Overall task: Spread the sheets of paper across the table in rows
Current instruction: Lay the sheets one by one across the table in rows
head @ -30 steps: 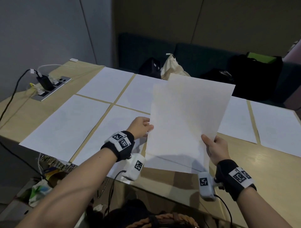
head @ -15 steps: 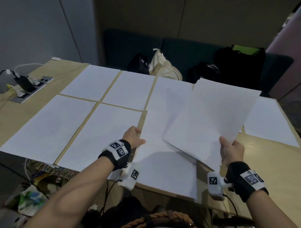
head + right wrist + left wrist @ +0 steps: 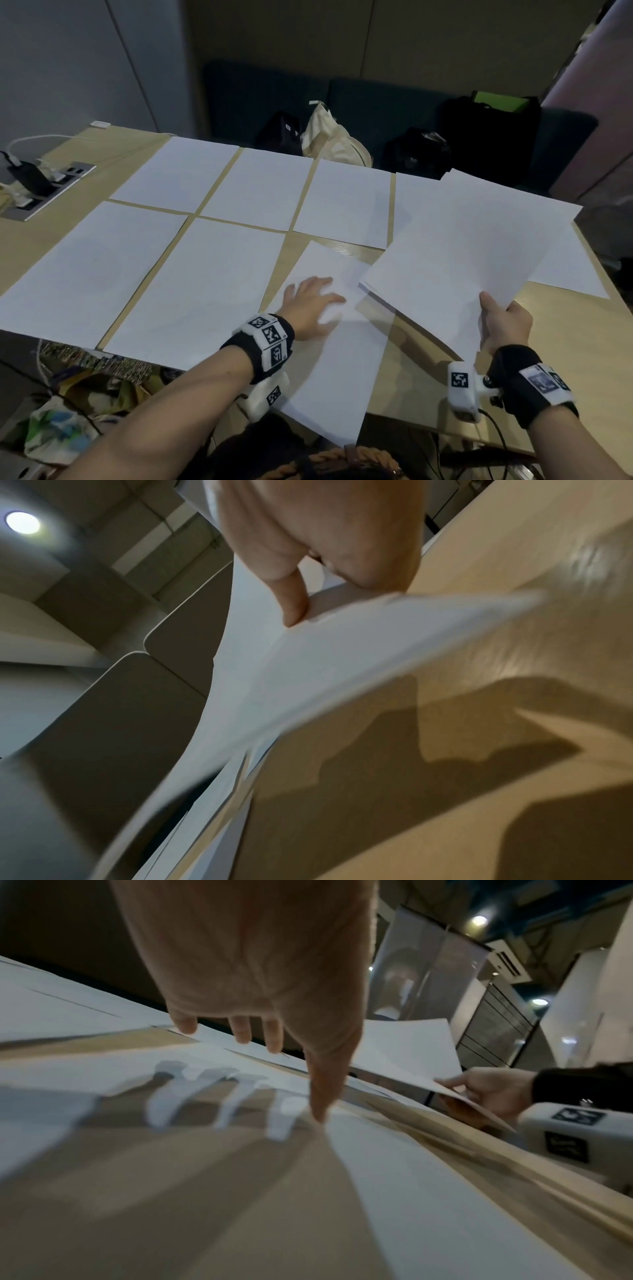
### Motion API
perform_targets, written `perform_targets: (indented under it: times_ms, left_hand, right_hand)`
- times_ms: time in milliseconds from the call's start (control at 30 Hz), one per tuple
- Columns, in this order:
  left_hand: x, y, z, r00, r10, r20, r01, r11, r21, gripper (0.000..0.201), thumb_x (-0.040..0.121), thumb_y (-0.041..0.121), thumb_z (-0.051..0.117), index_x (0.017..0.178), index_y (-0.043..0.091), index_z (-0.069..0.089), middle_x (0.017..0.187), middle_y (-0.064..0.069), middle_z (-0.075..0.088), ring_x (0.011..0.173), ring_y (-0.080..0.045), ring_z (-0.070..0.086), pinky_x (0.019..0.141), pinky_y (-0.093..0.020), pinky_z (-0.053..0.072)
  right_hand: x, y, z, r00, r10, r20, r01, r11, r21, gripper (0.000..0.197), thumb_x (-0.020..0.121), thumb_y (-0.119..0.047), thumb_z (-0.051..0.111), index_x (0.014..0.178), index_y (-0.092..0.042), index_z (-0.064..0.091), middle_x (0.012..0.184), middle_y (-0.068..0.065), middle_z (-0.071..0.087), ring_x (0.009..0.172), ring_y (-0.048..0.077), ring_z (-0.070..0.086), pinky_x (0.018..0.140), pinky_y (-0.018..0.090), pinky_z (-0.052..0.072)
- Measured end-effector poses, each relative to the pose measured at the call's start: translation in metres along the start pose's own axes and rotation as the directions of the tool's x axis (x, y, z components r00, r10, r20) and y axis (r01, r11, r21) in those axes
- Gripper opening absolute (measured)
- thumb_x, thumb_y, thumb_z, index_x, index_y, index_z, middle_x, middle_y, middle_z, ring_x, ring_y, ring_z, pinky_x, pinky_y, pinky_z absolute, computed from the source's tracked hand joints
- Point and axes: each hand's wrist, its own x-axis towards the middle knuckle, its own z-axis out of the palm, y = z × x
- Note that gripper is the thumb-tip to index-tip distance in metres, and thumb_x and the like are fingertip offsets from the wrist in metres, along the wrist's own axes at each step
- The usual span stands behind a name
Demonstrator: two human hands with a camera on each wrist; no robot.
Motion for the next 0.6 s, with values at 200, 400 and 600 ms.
perform_targets:
  times_ms: [200, 400, 600]
  left_hand:
    - [0.018, 0.004, 0.011, 0.973, -0.085, 0.213, 0.071, 0.995, 0.074, 0.096, 0.074, 0.052, 0.068, 0.148, 0.041, 0.008, 0.160, 0.003, -0.016, 0.146, -0.030, -0.019, 0.111, -0.063, -0.006]
    - [0.025, 0.007, 0.008, 0.969, -0.161, 0.188, 0.149, 0.986, 0.073, 0.097, 0.074, 0.051, 0.068, 0.148, 0.040, 0.007, 0.160, 0.000, -0.016, 0.146, -0.031, -0.017, 0.111, -0.064, -0.001]
    - [0.021, 0.009, 0.011, 0.972, -0.135, 0.193, 0.122, 0.990, 0.075, 0.097, 0.073, 0.048, 0.070, 0.148, 0.038, 0.009, 0.160, 0.000, -0.014, 0.146, -0.030, -0.016, 0.111, -0.063, -0.001]
  right_hand:
    - [0.003, 0.004, -0.010, 1.000, 0.002, 0.006, -0.002, 1.000, -0.004, 0.024, 0.089, -0.007, 0.058, 0.111, -0.001, 0.060, 0.122, 0.015, 0.061, 0.090, 0.020, 0.061, 0.091, 0.032, 0.049]
    - [-0.002, 0.010, -0.014, 1.000, 0.015, 0.015, -0.014, 0.998, -0.054, 0.033, 0.090, -0.008, 0.057, 0.120, 0.004, 0.055, 0.108, 0.011, 0.060, 0.097, 0.025, 0.058, 0.092, 0.035, 0.047]
    - [0.000, 0.012, -0.018, 1.000, 0.022, 0.022, -0.021, 0.998, -0.056, 0.030, 0.090, -0.010, 0.057, 0.118, 0.002, 0.056, 0.105, 0.011, 0.061, 0.093, 0.025, 0.059, 0.078, 0.026, 0.047]
